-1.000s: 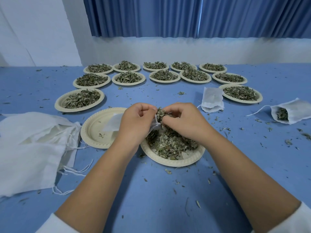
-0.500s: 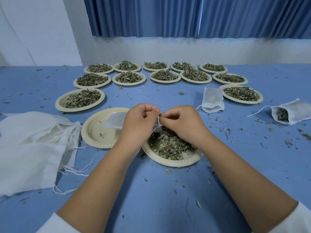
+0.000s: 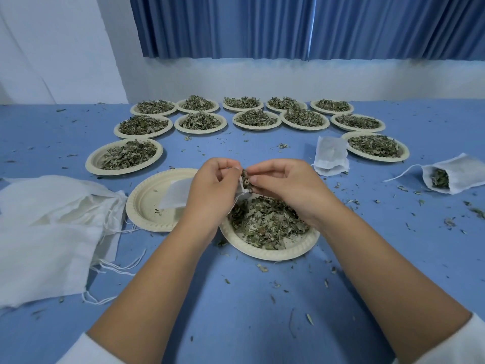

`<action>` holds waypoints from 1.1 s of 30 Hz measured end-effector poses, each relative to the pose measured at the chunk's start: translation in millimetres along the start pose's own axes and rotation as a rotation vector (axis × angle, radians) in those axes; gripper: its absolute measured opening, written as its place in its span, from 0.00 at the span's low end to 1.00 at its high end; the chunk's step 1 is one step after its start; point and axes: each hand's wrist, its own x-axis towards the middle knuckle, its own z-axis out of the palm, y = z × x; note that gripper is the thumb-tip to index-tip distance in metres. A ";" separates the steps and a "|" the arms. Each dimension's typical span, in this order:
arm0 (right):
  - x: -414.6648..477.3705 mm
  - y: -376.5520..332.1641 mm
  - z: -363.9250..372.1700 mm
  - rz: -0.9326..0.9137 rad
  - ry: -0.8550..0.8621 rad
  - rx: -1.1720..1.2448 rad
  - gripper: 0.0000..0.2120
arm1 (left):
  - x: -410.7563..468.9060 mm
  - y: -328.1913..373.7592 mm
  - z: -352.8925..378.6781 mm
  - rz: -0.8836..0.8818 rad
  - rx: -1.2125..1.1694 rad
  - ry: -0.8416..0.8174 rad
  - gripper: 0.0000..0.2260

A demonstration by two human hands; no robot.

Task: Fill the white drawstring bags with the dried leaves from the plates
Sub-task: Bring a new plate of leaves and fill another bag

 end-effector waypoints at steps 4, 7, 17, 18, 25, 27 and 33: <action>0.6 2.9 1.5 0.008 0.056 0.014 0.06 | -3.4 4.0 1.1 0.023 -0.040 -0.081 0.03; 3.2 5.2 -0.1 0.009 0.162 -0.115 0.10 | -5.7 7.3 1.7 0.025 -0.096 -0.107 0.04; 3.0 5.1 -0.3 0.200 -0.127 0.139 0.08 | -8.0 9.2 1.2 0.051 -0.031 -0.104 0.04; 3.5 5.9 -0.5 0.178 -0.101 0.141 0.08 | -7.5 8.0 1.1 0.071 0.025 -0.073 0.02; 4.4 6.1 0.0 0.119 0.034 0.112 0.06 | -10.6 5.4 -2.0 0.202 0.301 0.024 0.08; 4.3 6.3 0.7 0.106 0.063 0.092 0.04 | -12.1 5.4 -1.7 0.222 0.316 -0.014 0.07; 5.6 10.9 0.0 0.073 0.159 -0.079 0.08 | -16.6 7.7 1.9 0.279 0.329 -0.213 0.05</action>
